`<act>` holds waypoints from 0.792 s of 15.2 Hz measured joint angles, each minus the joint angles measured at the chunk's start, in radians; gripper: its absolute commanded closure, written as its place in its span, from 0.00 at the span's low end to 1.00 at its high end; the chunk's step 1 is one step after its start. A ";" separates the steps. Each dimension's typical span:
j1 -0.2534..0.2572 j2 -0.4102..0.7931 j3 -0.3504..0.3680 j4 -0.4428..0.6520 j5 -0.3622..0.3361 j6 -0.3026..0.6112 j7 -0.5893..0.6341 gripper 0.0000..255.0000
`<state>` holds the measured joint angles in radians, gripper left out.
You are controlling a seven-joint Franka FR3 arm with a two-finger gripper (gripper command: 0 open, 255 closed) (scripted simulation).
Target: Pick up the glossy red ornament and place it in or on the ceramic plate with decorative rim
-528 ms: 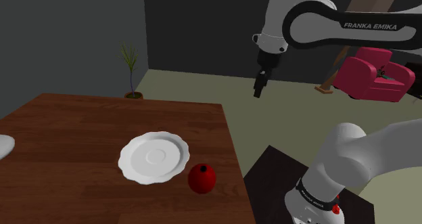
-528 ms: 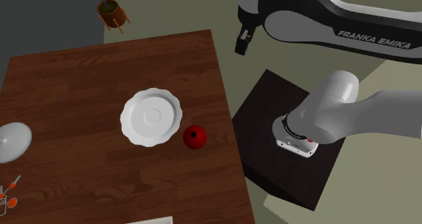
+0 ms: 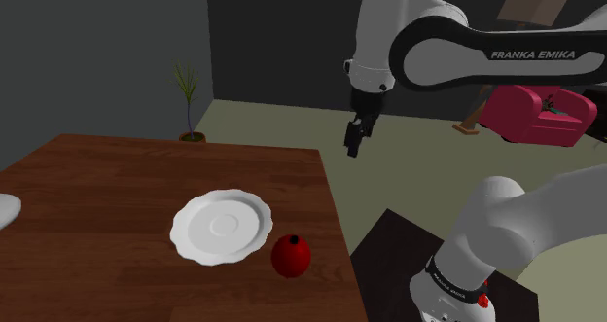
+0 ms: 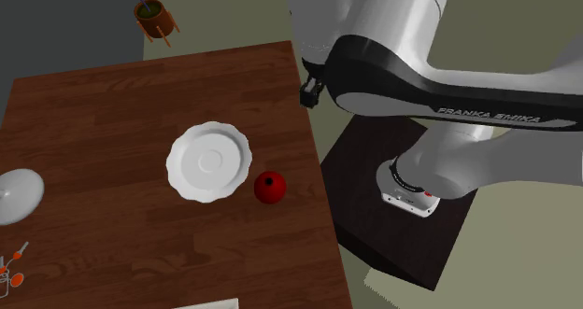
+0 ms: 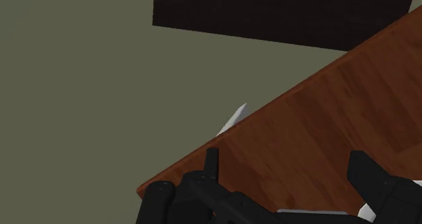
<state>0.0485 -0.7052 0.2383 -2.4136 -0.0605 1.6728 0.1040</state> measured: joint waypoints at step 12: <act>-0.010 0.304 0.375 0.141 0.022 0.021 0.498 0.00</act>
<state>0.0388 -0.4016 0.6132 -2.2731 -0.0387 1.6942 0.6022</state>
